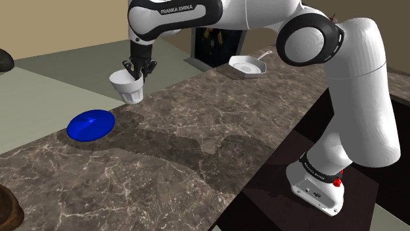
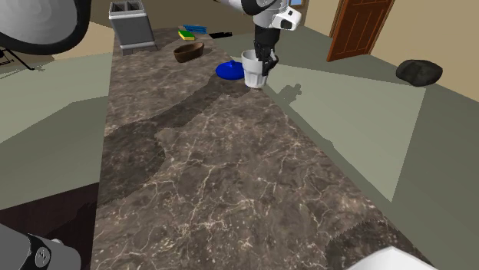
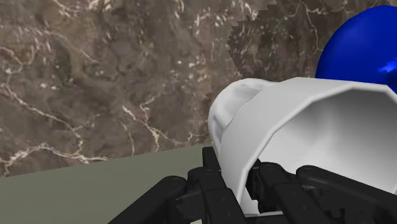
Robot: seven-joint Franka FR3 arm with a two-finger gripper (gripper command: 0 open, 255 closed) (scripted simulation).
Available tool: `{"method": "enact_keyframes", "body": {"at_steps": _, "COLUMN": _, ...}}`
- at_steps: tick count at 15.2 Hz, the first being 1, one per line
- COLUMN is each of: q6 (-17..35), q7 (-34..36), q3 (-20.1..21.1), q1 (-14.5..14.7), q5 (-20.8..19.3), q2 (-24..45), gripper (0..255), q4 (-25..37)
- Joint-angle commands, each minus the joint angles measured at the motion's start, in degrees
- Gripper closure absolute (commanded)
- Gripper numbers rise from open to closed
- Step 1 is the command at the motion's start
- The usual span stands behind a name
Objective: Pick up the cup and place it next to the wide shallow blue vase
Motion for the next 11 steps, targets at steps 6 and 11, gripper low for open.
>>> {"method": "enact_keyframes", "body": {"at_steps": 6, "q6": 4.72, "q7": -0.45, "q3": 0.04, "q1": 0.04, "q5": 0.14, "q2": 1.24, "gripper": 255, "q4": -3.41}}
{"method": "enact_keyframes", "body": {"at_steps": 11, "q6": 4.72, "q7": -0.45, "q3": 0.04, "q1": 0.03, "q5": 0.14, "q2": 1.24, "gripper": 255, "q4": -3.41}}
